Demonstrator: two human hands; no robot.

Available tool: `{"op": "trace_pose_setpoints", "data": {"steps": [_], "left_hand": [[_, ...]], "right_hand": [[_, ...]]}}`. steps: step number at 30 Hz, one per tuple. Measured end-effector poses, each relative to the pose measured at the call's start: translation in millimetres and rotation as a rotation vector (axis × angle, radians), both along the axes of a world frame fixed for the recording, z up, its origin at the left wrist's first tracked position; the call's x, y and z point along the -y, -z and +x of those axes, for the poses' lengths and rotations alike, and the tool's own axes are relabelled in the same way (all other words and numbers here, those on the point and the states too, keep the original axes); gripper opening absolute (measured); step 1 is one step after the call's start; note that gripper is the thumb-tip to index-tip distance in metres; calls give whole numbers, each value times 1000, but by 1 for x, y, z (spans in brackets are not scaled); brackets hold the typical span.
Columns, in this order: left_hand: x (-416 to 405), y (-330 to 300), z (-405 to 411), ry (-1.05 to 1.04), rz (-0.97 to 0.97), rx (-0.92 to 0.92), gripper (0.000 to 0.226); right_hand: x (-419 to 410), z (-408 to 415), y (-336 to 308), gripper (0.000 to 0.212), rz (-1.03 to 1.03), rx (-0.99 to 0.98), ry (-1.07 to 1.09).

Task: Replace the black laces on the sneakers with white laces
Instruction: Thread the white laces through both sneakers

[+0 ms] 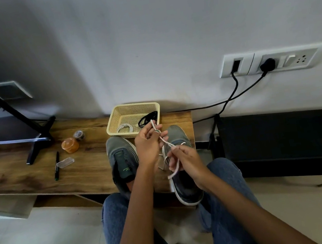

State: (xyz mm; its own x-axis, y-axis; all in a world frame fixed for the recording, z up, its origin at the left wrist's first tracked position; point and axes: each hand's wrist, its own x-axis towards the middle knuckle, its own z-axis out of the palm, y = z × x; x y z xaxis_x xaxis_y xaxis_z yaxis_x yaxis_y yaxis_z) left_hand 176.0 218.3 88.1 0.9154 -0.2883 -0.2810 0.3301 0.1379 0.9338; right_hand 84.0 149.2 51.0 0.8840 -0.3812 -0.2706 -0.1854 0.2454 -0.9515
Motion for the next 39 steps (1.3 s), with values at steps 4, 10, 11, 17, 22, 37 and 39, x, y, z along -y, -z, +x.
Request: {"op": "trace_pose_setpoints", "data": {"steps": [4,10,11,17,22,37,39], "left_hand": [[-7,9,12,-154,-15,-56,32],[-15,24,17,-259,73,-81,33],[-15,26,17,-271,86,-83,32],[-12,41,7,-171,489,-1,51],[8,43,-20,84,825,481,52],[14,74,-9,302,799,493,11],[13,78,-4,305,864,511,12]], "right_hand": [[25,-14,5,26,-72,-119,-59],[57,-23,14,24,-112,-264,36],[61,-24,17,21,-118,-291,89],[69,-26,29,19,-173,-296,331],[62,-16,31,12,-240,-254,319],[55,10,47,4,-507,-287,254],[53,15,49,11,-626,-342,164]]}}
